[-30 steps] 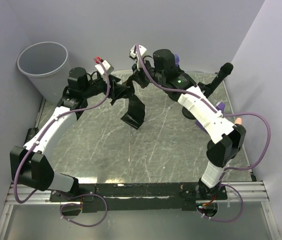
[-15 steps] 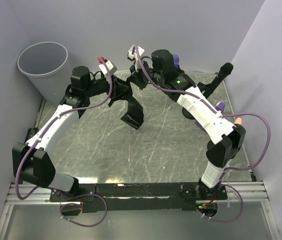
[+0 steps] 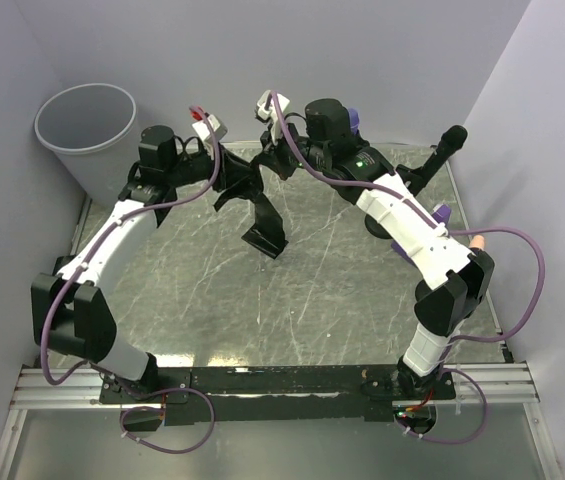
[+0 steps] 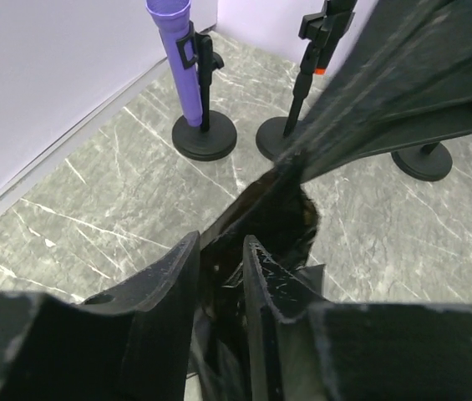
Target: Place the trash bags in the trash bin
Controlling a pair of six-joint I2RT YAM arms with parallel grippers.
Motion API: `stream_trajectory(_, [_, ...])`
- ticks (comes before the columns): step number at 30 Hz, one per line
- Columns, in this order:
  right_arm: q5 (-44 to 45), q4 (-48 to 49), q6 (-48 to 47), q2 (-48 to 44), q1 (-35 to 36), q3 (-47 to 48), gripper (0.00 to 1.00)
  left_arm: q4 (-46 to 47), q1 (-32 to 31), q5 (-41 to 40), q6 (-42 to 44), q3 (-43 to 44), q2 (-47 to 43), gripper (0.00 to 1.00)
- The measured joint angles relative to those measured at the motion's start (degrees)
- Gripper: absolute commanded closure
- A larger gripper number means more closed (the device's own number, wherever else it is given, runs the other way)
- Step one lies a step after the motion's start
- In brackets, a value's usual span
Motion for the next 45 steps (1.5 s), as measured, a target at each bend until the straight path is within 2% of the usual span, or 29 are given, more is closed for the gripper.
stream_trajectory(7, [-0.5,-0.17,-0.26,-0.04,0.0,0.0,1.0,-2.1,0.0,-0.04,1.99,2.82,3.5,0.81])
stream_trajectory(13, [0.94,-0.39,-0.9,-0.04,-0.02,0.0,1.0,-8.07,0.04,0.22,5.57,5.25,6.93,0.87])
stream_trajectory(18, [3.15,-0.42,-1.49,-0.02,-0.55,0.0,1.0,-14.8,0.09,5.29,9.6,6.4,7.45,0.99])
stream_trajectory(23, [3.8,-0.37,-1.7,1.05,-1.16,0.31,1.0,-18.21,0.15,10.75,11.17,6.67,7.23,0.99])
stream_trajectory(24, [3.65,-0.37,-1.64,1.66,-1.16,0.72,0.95,-18.45,0.24,11.3,11.1,6.67,7.23,0.99])
stream_trajectory(25, [3.52,-0.33,-1.53,2.49,-1.16,1.29,0.8,-18.49,0.42,11.93,10.8,6.67,7.23,0.99])
stream_trajectory(26, [3.74,-0.39,-1.36,3.52,-1.14,2.08,0.56,-18.36,0.52,12.28,10.32,6.62,7.23,0.99])
stream_trajectory(27, [4.63,-0.37,-0.98,4.66,-1.14,2.91,0.43,-17.46,0.83,12.85,8.57,6.47,7.17,0.99])
stream_trajectory(29, [8.17,0.11,-0.48,6.8,-1.07,4.46,0.3,-14.75,1.57,13.68,4.55,5.55,6.75,0.99])
stream_trajectory(33, [15.23,0.57,-0.63,8.17,-1.01,5.18,0.21,-6.88,3.34,14.58,-5.66,2.1,4.79,0.99])
stream_trajectory(36, [18.84,1.42,-0.81,6.82,-1.03,5.29,0.23,0.44,3.91,14.84,-14.03,-0.17,3.93,0.99])
stream_trajectory(38, [20.09,1.62,-0.63,5.44,-1.03,5.01,0.34,4.68,4.07,14.64,-19.15,-1.38,3.87,0.99])
stream_trajectory(40, [19.54,2.12,-0.02,2.78,-1.03,3.34,0.53,9.22,4.17,13.7,-24.52,-2.84,3.87,0.99])
stream_trajectory(41, [18.36,2.01,0.11,1.27,-1.05,2.34,0.54,10.86,4.33,13.29,-26.8,-3.43,3.87,0.99])
stream_trajectory(45, [9.29,1.18,1.22,-3.5,-1.05,-0.52,0.35,14.73,4.83,11.89,-32.04,-4.0,3.87,0.99])
